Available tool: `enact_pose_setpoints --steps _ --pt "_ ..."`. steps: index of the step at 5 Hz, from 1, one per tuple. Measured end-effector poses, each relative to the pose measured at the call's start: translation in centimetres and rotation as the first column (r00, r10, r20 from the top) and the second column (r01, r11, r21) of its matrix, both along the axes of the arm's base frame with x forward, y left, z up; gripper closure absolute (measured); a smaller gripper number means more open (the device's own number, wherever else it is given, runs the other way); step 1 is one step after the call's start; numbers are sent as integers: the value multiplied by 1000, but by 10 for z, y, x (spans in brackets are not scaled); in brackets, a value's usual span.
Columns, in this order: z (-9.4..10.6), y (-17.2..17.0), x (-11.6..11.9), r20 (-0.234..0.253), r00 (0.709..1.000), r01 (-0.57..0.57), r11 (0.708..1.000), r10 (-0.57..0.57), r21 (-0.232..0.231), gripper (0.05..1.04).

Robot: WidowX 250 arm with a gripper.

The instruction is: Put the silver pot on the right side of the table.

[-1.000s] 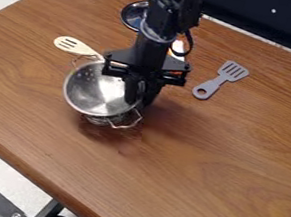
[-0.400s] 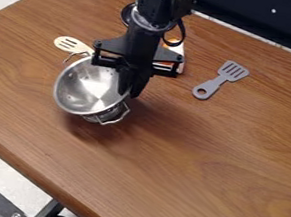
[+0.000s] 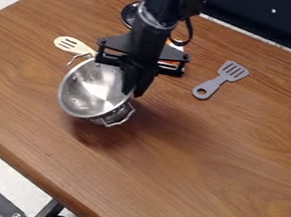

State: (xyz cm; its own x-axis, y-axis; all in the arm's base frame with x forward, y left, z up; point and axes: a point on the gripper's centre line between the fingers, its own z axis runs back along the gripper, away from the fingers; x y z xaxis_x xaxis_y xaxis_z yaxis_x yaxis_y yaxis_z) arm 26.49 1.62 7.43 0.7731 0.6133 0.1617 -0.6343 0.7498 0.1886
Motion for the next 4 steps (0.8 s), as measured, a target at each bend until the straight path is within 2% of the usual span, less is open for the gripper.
enact_pose_setpoints --steps 2,3,4 --pt "8 -28 2 -9 1000 -12 999 12 -44 1022" --pt "20 -54 7 13 1000 -13 999 13 -29 1022" --pt "21 -79 11 -20 1000 -20 999 19 -25 1022"
